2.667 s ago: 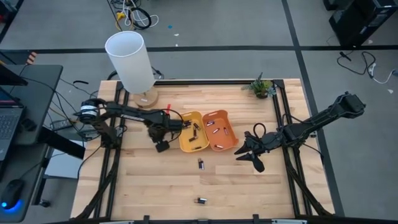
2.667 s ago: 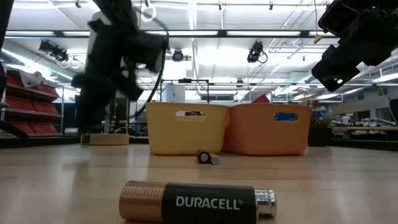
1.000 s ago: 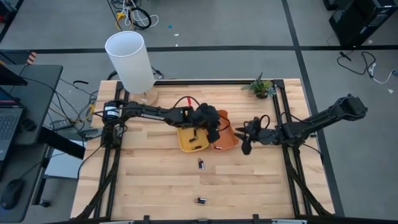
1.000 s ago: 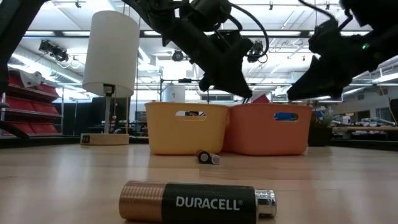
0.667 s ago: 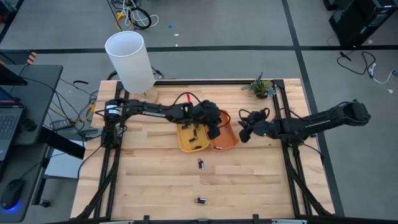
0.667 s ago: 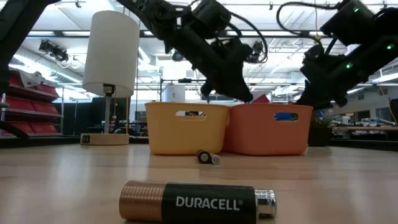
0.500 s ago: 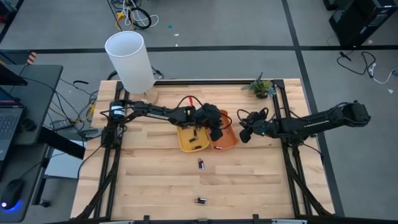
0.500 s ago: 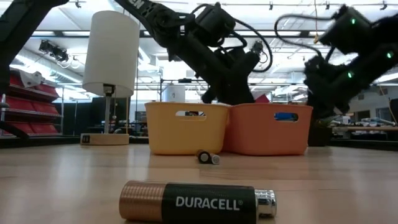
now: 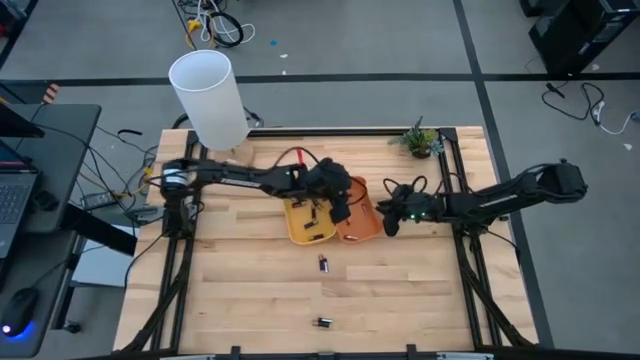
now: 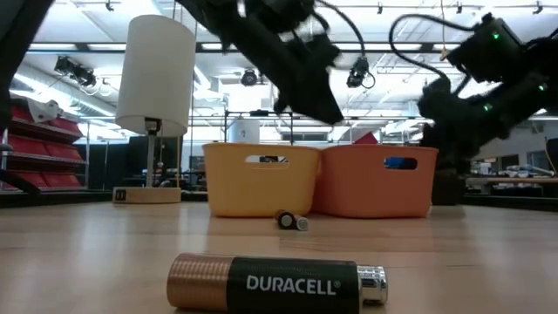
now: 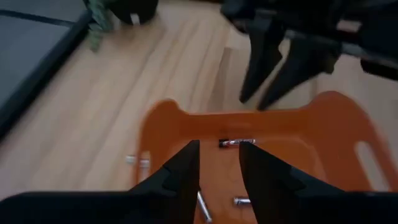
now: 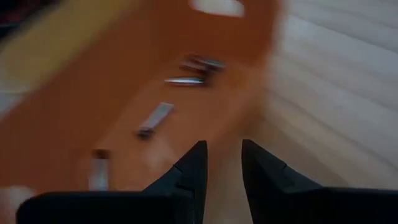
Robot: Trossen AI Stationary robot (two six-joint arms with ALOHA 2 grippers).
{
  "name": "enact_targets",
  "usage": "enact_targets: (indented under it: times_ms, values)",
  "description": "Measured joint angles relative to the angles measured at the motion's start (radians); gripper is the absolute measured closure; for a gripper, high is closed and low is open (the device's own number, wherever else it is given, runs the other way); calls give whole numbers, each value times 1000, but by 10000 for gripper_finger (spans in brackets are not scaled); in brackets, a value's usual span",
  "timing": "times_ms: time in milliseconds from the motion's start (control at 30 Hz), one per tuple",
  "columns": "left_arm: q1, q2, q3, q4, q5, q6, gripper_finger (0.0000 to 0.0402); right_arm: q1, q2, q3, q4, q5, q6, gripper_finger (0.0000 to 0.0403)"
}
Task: Sort batteries
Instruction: Put the top black battery into the yellow bin
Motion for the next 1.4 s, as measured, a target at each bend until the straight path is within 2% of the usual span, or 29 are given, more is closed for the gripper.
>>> enact_targets:
  times_ms: [133,267,367,467,633,733,800,900,1000,1100,1300,1400]
  values:
    - [-16,-115,0,-125,-19,5,284,19,50,45,23,-51,-69,316]
    - [-50,-235,0,-239,-120,49,296,30,74,85,24,-133,-117,316]
    - [-70,-314,0,-283,-187,59,303,47,62,107,21,-136,-123,316]
    - [-78,-386,-64,-212,-203,86,309,64,26,139,25,-131,-165,316]
    - [-56,-485,-262,13,-207,121,315,105,-20,202,24,-123,-229,316]
    - [-29,-522,-346,108,-270,178,316,113,8,245,18,-51,-222,316]
    - [-19,-540,-369,128,-316,185,316,109,47,280,5,-40,-242,316]
    - [-26,-549,-374,126,-310,179,316,114,97,333,-20,-55,-293,316]
    - [-81,-552,-376,113,-259,150,316,155,142,370,-15,-84,-360,316]
    - [-168,-552,-376,95,-273,122,316,220,189,397,24,-87,-409,316]
    - [-352,-556,-376,45,-482,22,316,358,324,420,205,-89,-435,311]
    - [-431,-556,-376,29,-523,-13,316,402,411,421,314,-89,-419,308]
